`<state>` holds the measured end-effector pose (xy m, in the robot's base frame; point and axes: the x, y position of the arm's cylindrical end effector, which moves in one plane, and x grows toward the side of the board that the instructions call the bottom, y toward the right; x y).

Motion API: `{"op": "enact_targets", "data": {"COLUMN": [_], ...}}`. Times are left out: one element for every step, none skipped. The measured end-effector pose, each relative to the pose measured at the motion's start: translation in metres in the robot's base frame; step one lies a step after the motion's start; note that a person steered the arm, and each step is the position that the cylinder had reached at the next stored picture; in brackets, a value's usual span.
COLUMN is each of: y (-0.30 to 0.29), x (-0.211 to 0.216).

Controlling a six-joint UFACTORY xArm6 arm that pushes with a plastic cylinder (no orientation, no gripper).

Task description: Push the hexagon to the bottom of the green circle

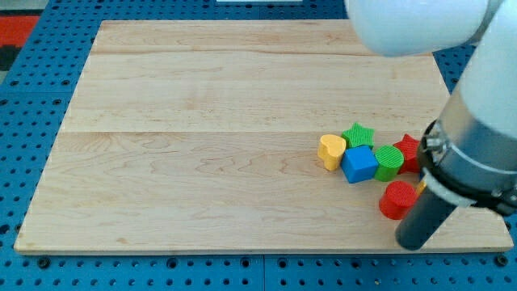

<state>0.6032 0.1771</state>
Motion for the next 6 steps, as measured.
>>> {"op": "enact_targets", "data": {"y": [0.05,0.114,0.103,0.051,0.023,0.056], "x": [-0.006,-0.013,-0.043,-0.065,-0.045,-0.017]}}
